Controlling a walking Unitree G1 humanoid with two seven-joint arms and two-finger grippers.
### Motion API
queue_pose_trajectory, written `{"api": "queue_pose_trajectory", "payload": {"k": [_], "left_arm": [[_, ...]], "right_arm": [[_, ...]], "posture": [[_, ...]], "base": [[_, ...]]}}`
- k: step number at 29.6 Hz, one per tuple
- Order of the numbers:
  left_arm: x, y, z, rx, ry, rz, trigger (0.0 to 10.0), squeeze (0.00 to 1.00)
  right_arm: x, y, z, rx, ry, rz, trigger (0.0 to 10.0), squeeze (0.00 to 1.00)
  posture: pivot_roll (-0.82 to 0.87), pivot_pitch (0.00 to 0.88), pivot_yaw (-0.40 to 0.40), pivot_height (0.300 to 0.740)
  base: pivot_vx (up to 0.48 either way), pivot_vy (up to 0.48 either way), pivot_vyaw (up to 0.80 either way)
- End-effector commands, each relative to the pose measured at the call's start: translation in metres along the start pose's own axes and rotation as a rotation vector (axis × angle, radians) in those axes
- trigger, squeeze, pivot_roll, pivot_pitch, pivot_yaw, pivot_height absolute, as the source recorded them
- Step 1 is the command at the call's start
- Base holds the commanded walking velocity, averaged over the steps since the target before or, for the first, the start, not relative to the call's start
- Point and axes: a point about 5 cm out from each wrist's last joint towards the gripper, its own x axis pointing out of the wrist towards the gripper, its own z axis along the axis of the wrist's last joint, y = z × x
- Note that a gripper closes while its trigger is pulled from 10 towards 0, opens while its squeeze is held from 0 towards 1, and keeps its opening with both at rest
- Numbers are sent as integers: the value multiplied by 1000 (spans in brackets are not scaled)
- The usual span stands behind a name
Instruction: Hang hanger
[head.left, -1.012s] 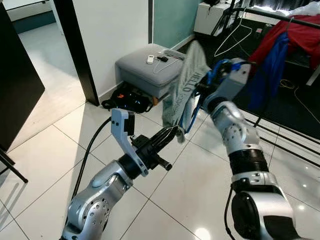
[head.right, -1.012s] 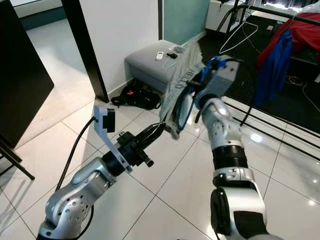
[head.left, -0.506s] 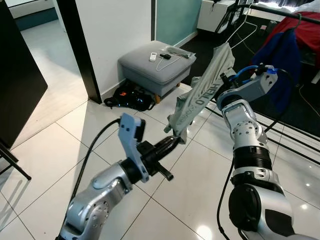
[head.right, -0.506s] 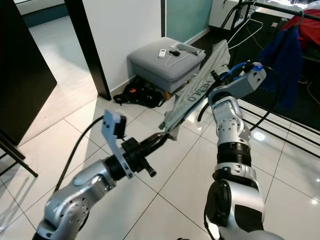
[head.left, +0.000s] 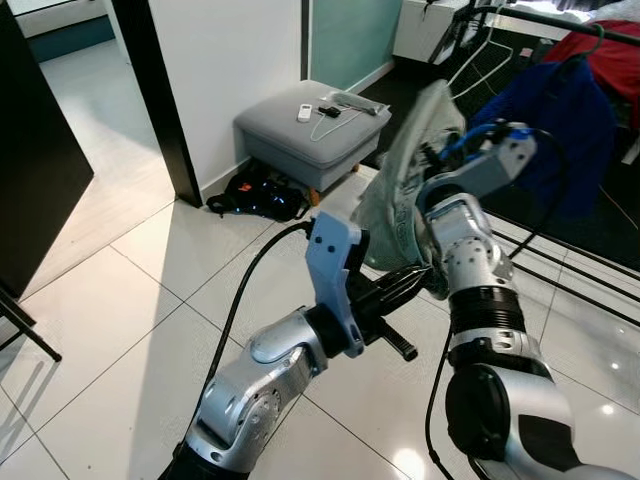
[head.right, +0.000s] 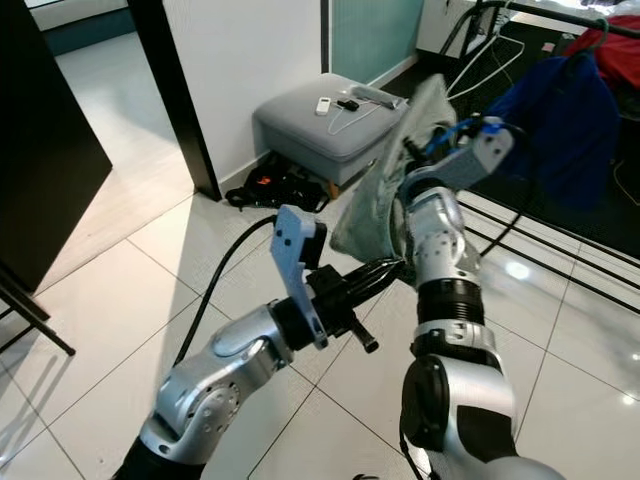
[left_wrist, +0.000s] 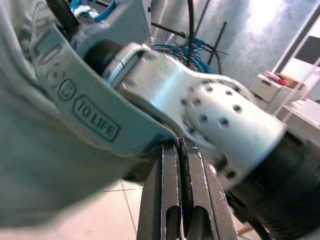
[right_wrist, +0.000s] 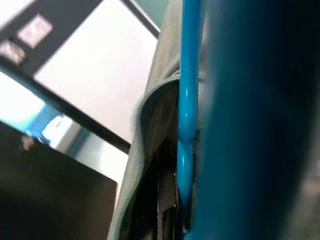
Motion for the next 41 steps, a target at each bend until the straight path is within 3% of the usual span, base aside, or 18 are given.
{"api": "queue_pose_trajectory", "payload": {"k": [1, 8, 9, 10, 11, 12, 13, 17, 18, 20, 21, 31, 32, 34, 37, 39, 40, 41], "left_arm": [[0, 5, 2, 7, -10, 20, 0, 0], [-8, 15, -4, 64, 51, 76, 0, 0], [-9, 16, -7, 79, 71, 81, 1216, 0], [-9, 16, -10, 98, 91, 80, 4235, 0], [-9, 16, -13, 112, 107, 74, 4235, 0], [-8, 15, -14, 121, 117, 69, 8118, 0], [-8, 12, -19, 143, 147, 48, 10000, 0], [-8, 7, -26, 184, 200, 19, 10000, 0], [-10, 3, -34, 231, 258, -15, 10000, 0], [-10, 3, -34, 231, 258, -15, 10000, 0], [-11, 0, -39, 252, 295, -39, 10000, 1000], [-8, -17, -47, 297, 330, -135, 10000, 1000], [-8, -24, -49, 290, 331, -168, 10000, 1000], [-9, -22, -49, 288, 329, -159, 10000, 1000], [-9, -22, -49, 288, 329, -159, 10000, 1000], [-22, 9, -39, 326, 326, -3, 10000, 1000], [-22, 9, -39, 326, 326, -3, 10000, 1000], [-34, 31, -32, 347, 328, 102, 10000, 1000]], "right_arm": [[-2, 0, -9, -1, 31, 8, 10000, 0], [-1, -1, -4, 38, 17, -5, 10000, 0], [0, -1, -2, 37, 13, -5, 10000, 0], [0, -1, -2, 39, 9, -5, 10000, 0], [0, -1, -2, 40, 7, -6, 10000, 0], [0, -1, -1, 41, 7, -7, 10000, 0], [0, -1, -2, 40, 7, -9, 10000, 0], [0, -1, -2, 38, 7, -10, 10000, 0], [0, -2, -2, 41, 7, -12, 10000, 0], [0, -2, -2, 41, 7, -12, 10000, 0], [0, -1, -2, 47, 8, -12, 10000, 0], [1, 0, -3, 70, 15, -9, 10000, 0], [2, -2, -5, 32, 40, -15, 10000, 0], [2, -6, -8, -11, 74, -24, 10000, 0], [2, -6, -8, -11, 74, -24, 10000, 0], [-5, -32, -32, -421, 327, 1, 10000, 0], [-5, -32, -32, -421, 327, 1, 10000, 0], [-16, -56, -41, -669, 476, 26, 10000, 0]], "posture": [[-42, 114, -28, 740], [-46, 115, -26, 740], [-46, 114, -25, 740], [-46, 113, -26, 740], [-46, 113, -26, 740], [-46, 113, -26, 740], [-44, 114, -27, 740], [-42, 113, -26, 740], [-42, 111, -26, 740], [-42, 111, -26, 740], [-40, 113, -27, 740], [-41, 111, -34, 740], [-43, 112, -34, 740], [-44, 111, -35, 740], [-44, 111, -35, 740], [-53, 108, -39, 740], [-53, 108, -39, 740], [-58, 103, -40, 740]], "base": [[0, 0, 0], [0, 0, 0], [0, 0, 0], [0, 0, 0], [0, 0, 0], [0, 0, 0], [0, 0, 0], [0, 0, 0], [0, 0, 0], [0, 0, 0], [0, 0, 0], [0, 0, 0], [0, 0, 0], [0, 0, 0], [0, 0, 0], [0, 0, 0], [0, 0, 0], [0, 0, 0]]}}
